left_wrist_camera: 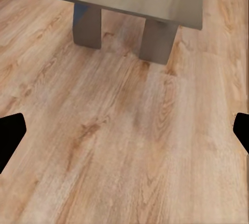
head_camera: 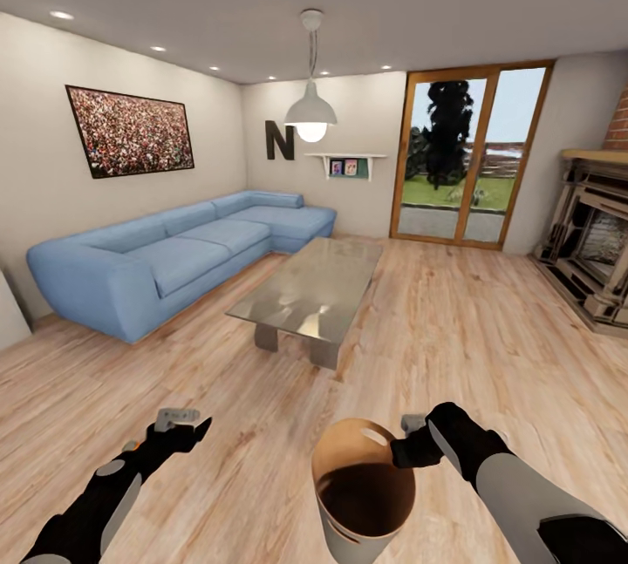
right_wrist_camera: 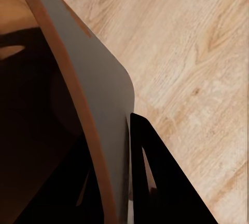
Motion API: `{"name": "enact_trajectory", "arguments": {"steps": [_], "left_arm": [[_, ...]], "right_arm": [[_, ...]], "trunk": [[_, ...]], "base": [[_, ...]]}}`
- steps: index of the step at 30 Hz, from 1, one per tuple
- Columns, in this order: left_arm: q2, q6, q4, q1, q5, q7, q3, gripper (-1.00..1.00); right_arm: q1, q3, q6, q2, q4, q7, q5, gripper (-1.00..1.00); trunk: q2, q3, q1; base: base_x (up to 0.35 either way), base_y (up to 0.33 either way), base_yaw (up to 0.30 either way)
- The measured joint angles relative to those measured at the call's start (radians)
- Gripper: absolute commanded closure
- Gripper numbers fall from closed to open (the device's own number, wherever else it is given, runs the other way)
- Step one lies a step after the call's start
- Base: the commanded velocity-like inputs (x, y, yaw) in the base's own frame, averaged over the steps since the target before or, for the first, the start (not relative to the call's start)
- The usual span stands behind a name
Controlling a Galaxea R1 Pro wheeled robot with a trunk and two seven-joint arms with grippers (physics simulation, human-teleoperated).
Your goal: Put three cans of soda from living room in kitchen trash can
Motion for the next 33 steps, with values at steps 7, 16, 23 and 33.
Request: {"name": "enact_trajectory", "arguments": {"steps": [7, 16, 23, 33], "left_arm": [[-0.001, 0.001, 0.003, -0.002, -0.004, -0.003, 0.002, -1.00], [-0.001, 0.004, 0.007, -0.002, -0.004, -0.003, 0.003, -1.00], [-0.002, 0.004, 0.010, -0.002, -0.004, -0.003, 0.003, -1.00], [-0.002, 0.005, 0.012, -0.002, -0.004, -0.003, 0.004, -1.00]], "right_arm": [[0.000, 0.001, -0.001, 0.000, 0.000, 0.001, 0.003, 1.00], [0.000, 0.000, -0.001, 0.000, 0.000, 0.001, 0.000, 1.00], [0.000, 0.000, -0.001, 0.000, 0.000, 0.001, 0.000, 1.00], [0.000, 0.000, 0.000, 0.000, 0.000, 0.001, 0.000, 1.00]], "trunk": [[0.000, 0.000, 0.000], [0.000, 0.000, 0.000], [0.000, 0.000, 0.000], [0.000, 0.000, 0.000]], "base": [[0.106, 0.069, 0.000], [0.234, 0.172, -0.127], [0.245, 0.211, -0.239], [0.195, 0.268, -0.249]]}}
